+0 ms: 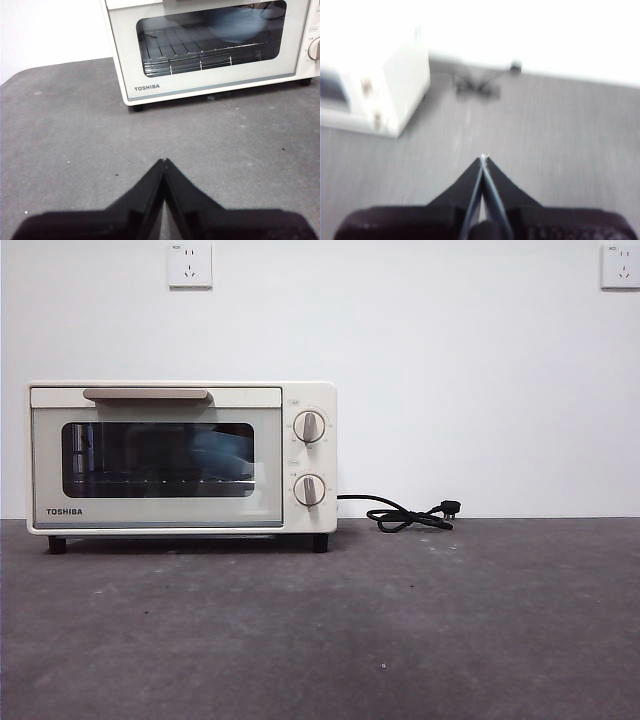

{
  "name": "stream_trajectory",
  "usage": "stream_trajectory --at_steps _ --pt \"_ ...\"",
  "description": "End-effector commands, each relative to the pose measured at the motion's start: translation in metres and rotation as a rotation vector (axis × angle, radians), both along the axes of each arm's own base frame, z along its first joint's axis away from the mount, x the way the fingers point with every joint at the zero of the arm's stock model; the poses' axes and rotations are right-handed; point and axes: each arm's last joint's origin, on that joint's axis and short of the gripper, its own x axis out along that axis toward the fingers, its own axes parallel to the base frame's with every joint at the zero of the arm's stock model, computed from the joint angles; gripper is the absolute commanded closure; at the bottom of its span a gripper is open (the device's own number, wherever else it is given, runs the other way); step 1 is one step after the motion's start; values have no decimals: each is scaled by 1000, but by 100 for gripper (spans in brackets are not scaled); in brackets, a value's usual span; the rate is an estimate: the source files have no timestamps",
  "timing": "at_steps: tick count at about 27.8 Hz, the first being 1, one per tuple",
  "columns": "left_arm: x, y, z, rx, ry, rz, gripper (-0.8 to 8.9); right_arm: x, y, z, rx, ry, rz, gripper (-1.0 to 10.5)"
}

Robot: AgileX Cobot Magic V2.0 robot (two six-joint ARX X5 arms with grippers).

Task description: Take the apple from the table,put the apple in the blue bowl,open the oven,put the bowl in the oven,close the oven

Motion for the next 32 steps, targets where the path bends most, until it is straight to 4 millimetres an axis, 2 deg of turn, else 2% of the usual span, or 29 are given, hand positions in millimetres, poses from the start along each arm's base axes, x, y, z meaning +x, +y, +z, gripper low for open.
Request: stream_trajectory --at_steps 1,4,6,9,14,19,32 --pt "1 0 -3 -7 -1 8 817 -5 -15 -44 -12 -68 -90 945" --pt "1 0 -3 -7 0 8 817 -12 -25 -98 -14 -103 -171 945" --pt "1 0 -3 -7 0 7 817 -15 -28 -123 -12 -119 -195 945" --pt "1 0 -3 -7 0 7 817 -17 -30 -155 -9 -147 -215 945" --pt "1 0 -3 -7 0 7 817 -17 -30 -193 -21 -139 -214 945" --pt "1 0 -3 -7 1 8 817 -18 -29 -211 -12 -107 -191 945" --pt "1 0 -3 -7 0 7 817 -23 -29 -211 -6 -117 -193 945"
